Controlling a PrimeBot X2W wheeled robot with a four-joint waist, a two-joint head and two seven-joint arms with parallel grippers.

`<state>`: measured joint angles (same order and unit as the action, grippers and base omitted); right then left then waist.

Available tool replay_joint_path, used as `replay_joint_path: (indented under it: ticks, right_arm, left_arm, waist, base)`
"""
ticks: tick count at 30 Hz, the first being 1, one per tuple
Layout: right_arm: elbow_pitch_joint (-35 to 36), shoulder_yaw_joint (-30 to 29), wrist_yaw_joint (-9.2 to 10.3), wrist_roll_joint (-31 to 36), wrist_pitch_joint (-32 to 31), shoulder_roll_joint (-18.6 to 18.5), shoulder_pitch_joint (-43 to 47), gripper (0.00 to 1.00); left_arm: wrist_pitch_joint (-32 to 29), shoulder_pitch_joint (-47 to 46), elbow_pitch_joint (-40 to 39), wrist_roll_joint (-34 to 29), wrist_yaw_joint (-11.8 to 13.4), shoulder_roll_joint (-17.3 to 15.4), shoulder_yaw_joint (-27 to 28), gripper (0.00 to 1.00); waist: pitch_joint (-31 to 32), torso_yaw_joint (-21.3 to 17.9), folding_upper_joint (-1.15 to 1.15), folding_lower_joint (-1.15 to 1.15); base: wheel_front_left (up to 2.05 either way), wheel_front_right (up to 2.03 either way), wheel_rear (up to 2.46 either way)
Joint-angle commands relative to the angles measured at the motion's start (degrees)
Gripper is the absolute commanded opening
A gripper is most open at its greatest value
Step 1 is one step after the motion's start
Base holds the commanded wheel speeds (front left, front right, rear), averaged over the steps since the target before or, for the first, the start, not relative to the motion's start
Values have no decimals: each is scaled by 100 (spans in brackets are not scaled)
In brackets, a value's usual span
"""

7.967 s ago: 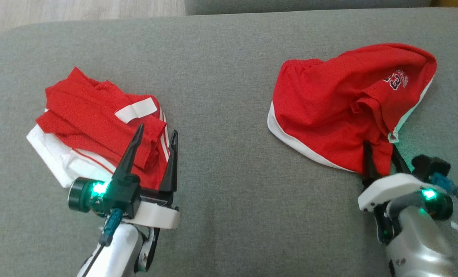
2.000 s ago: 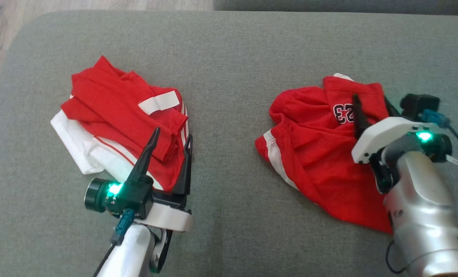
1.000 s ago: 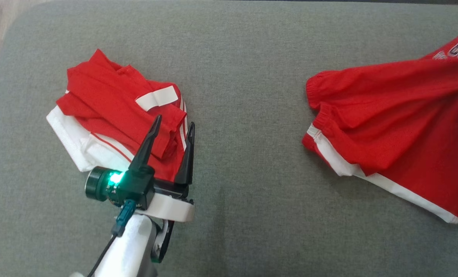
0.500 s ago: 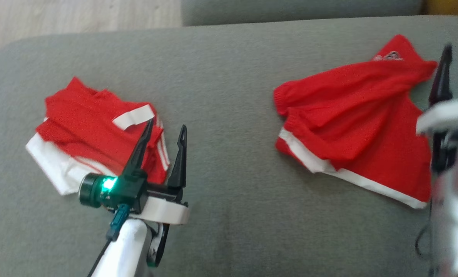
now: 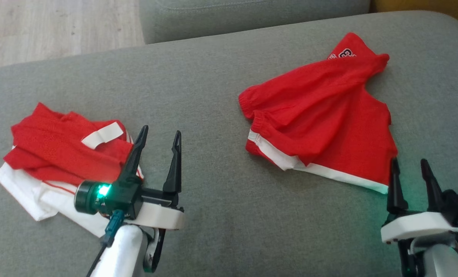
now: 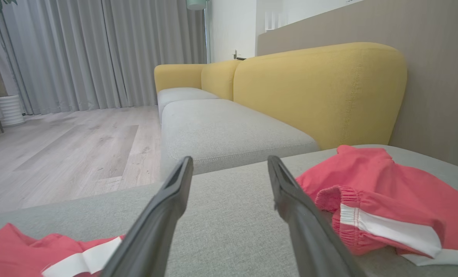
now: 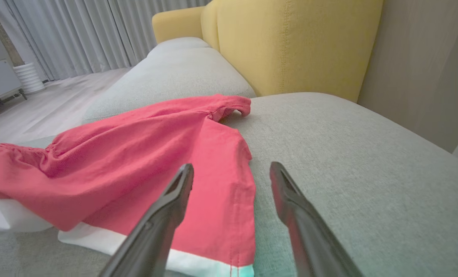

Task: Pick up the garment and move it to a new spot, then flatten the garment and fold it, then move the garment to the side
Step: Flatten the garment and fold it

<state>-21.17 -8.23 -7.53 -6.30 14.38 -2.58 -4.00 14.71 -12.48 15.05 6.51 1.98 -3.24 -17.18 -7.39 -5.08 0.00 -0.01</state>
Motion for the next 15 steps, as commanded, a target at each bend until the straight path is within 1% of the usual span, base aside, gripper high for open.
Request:
replay_joint_path:
  ticks: [1,4,7,15]
  right_arm:
    - [268,184,4,-44,62,-31,-163,100]
    - [258,163,4,-60,62,-31,-139,100]
    - [41,114,4,-184,48,-31,-115,100]
    - [-472,-32,4,78,-254,-31,-145,100]
  left_arm:
    - [29,-111,-194,-29,-9,-46,207,100]
    - [29,-110,-184,-50,-32,-42,208,100]
    - [29,-108,-173,-66,-41,-38,214,100]
    - [29,-150,-147,-99,-86,-26,189,100]
  waist:
    - [-25,-46,0,1]
    - [-41,-91,0,1]
    - [-42,-117,0,1]
    - [-133,-92,0,1]
  base:
    - [0,0,0]
    - [0,0,0]
    - [0,0,0]
    - [0,0,0]
